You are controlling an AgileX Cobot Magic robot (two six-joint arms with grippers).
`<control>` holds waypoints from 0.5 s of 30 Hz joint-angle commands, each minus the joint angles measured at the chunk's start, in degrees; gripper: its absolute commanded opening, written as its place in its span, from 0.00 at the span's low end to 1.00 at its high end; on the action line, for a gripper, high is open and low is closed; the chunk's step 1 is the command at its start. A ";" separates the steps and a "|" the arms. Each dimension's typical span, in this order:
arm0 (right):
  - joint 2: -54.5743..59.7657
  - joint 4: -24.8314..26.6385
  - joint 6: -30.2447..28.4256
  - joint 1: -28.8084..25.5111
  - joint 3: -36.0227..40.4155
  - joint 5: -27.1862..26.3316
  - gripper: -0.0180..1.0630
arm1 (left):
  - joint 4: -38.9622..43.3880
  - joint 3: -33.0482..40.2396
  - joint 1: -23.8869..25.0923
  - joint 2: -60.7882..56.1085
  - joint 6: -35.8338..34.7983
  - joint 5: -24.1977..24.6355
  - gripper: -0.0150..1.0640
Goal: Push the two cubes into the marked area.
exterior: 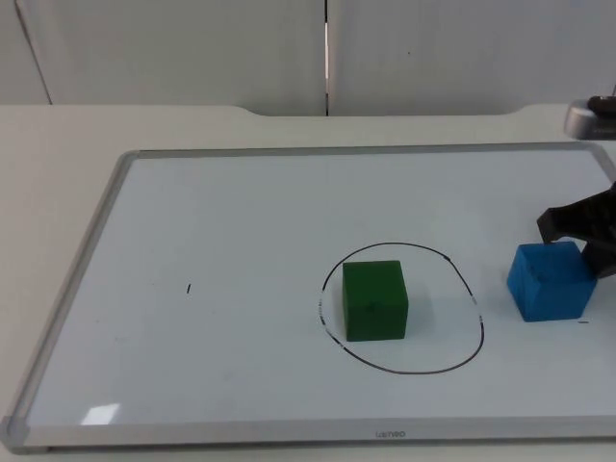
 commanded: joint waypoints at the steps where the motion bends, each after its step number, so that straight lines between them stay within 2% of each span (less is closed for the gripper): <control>1: -0.17 0.17 0.14 0.37 0.32 -0.57 0.02 | -0.52 0.34 0.17 -0.22 -0.22 -0.58 0.01; 15: -0.17 0.29 0.14 0.37 0.32 1.67 0.02 | -0.52 0.34 0.17 -0.22 -0.22 -0.58 0.01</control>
